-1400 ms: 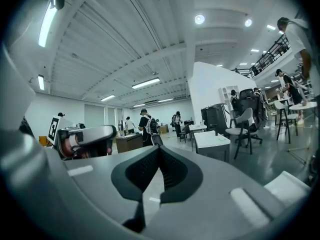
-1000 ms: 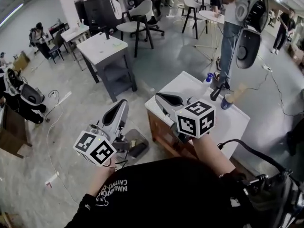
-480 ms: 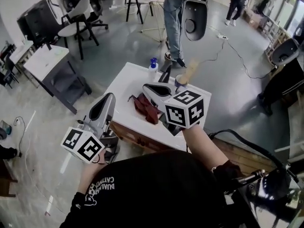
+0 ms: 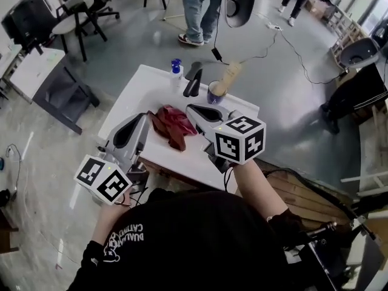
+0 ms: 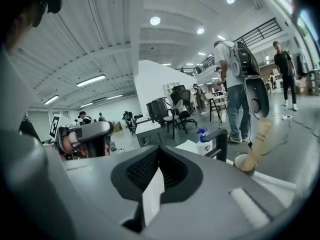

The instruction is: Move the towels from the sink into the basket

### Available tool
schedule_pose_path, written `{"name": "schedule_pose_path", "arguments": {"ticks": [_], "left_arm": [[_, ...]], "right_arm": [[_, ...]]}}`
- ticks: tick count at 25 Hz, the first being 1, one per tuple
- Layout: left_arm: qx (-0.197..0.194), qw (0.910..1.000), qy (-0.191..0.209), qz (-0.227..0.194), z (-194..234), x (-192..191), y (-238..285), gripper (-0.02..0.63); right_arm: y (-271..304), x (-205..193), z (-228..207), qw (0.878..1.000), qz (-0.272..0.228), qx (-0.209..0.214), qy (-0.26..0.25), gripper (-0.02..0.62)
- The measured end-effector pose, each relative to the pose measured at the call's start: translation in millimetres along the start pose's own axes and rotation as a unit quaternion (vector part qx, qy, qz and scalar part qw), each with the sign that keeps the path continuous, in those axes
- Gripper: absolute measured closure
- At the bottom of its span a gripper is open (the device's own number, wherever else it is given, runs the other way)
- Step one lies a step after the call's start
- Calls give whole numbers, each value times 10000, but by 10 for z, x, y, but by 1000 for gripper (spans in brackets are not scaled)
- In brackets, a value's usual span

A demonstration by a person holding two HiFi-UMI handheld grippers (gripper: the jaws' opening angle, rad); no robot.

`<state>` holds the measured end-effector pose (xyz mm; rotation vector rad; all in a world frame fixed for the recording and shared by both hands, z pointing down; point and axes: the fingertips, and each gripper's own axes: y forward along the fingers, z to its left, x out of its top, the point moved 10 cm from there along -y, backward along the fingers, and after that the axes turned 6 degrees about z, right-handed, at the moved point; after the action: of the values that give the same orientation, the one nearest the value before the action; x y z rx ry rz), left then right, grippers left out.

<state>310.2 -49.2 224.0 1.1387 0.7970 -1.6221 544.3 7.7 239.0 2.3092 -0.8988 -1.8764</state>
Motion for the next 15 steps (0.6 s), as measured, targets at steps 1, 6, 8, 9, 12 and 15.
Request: {"name": "schedule_pose_path", "arguments": {"ticks": [1, 6, 8, 9, 12, 15], "left_arm": [[7, 10000, -34, 72, 49, -19, -6, 600], [27, 9990, -171, 414, 444, -137, -25, 600], [-24, 9981, -271, 559, 623, -178, 3, 601], [-69, 9975, -291, 634, 707, -188, 21, 601], [-218, 9957, -217, 876, 943, -201, 56, 600], [-329, 9931, -170, 1110, 1143, -275, 55, 600]], "right_arm": [[38, -29, -34, 10000, 62, -35, 64, 591], [320, -178, -202, 9983, 371, -332, 311, 591], [446, -230, -274, 9968, 448, -473, 460, 591], [510, -254, -304, 9961, 481, -512, 528, 591], [710, -355, -376, 9934, 590, -657, 728, 591], [876, -511, -420, 9888, 628, -880, 1028, 591]]}}
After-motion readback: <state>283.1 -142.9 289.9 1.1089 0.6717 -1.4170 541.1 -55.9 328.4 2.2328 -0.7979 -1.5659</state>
